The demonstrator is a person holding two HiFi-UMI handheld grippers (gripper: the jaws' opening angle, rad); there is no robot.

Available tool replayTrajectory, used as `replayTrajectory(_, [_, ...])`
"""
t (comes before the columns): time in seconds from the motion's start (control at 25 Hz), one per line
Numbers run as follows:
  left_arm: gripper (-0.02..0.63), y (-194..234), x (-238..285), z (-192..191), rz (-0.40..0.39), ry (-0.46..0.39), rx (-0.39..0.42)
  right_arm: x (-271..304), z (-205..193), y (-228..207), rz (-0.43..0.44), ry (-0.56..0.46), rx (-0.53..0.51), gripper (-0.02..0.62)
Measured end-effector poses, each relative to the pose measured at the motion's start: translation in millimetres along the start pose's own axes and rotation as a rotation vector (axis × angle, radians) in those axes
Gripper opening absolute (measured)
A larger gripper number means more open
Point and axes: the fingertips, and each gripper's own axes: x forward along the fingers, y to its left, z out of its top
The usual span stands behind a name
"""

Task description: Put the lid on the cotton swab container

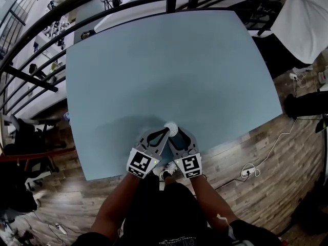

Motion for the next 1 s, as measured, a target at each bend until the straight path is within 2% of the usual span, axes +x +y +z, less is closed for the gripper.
replayTrajectory(0.48, [0.012, -15, 10, -19, -0.034, 0.070, 0.036, 1, -1, 1, 0.009, 0.002, 0.003, 0.229])
replayTrajectory(0.76, [0.012, -16, 12, -22, -0.025, 0.100, 0.069, 1, -1, 0, 0.010, 0.004, 0.003, 0.229])
replayTrajectory(1.0, [0.012, -15, 13, -23, -0.008, 0.137, 0.055, 2, -1, 1, 0.012, 0.003, 0.002, 0.229])
